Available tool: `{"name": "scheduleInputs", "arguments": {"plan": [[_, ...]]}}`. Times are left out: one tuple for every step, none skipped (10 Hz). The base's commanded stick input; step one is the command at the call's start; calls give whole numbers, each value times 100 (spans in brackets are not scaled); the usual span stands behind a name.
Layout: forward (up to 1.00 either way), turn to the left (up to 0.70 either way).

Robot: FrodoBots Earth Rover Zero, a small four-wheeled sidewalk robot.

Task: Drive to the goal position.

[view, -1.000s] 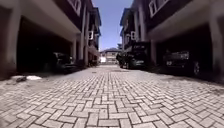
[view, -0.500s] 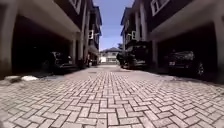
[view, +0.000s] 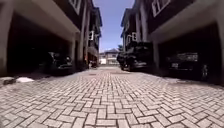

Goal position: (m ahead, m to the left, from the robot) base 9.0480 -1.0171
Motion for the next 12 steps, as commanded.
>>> {"name": "scheduleInputs", "arguments": {"plan": [[50,0],[50,0],[50,0],[50,0],[50,0],[50,0],[50,0],[50,0],[50,0],[50,0],[50,0],[50,0]]}}
